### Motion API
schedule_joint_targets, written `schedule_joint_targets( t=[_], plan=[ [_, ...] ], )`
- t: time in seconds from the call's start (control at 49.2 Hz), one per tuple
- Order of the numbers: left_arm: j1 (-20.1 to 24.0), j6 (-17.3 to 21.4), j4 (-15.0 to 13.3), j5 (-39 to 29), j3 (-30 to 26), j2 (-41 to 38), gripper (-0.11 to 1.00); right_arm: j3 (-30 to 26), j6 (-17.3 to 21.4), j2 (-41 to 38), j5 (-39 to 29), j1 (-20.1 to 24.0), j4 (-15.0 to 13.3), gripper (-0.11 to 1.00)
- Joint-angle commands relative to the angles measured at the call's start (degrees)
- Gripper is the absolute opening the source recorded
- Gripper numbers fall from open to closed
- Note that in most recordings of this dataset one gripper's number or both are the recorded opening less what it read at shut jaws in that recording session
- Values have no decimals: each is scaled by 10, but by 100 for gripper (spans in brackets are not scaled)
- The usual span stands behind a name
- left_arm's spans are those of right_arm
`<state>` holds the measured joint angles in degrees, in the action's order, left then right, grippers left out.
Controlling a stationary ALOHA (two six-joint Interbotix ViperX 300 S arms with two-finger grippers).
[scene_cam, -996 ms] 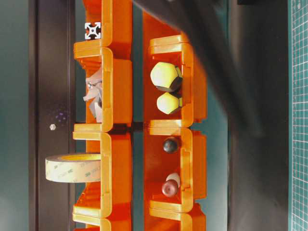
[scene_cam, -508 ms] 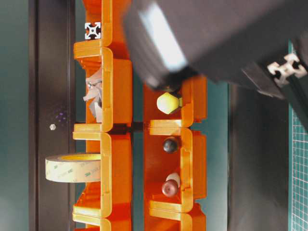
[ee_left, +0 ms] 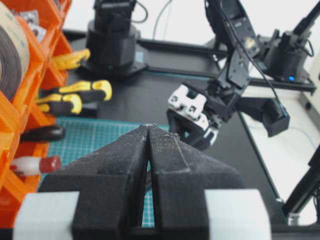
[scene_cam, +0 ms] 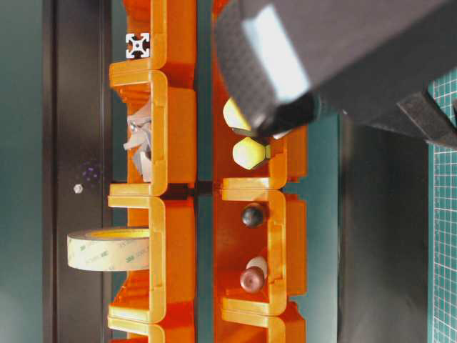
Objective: Pick frame from container rack with right arm.
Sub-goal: 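Lower the held extrusion onto the teal mat with the right gripper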
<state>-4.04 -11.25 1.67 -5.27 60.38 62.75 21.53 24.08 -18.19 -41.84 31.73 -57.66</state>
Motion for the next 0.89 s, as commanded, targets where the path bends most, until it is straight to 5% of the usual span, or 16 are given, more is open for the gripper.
schedule_joint_targets(
  t=[0.0,0.122,0.325,0.447,0.874],
  plan=[
    [-1,-11,2,-4,-19,0,0,-3,2,5,31,-10,42,25],
    [-1,-22,2,-10,-20,0,0,-3,3,5,43,-10,66,29],
    [-1,-24,2,-10,-20,0,0,-15,10,3,43,-11,72,75],
    [-1,-24,2,-12,-20,0,0,-27,34,4,42,-11,77,82],
    [-1,-22,2,-24,-21,3,0,12,308,86,44,-18,85,83]
  ],
)
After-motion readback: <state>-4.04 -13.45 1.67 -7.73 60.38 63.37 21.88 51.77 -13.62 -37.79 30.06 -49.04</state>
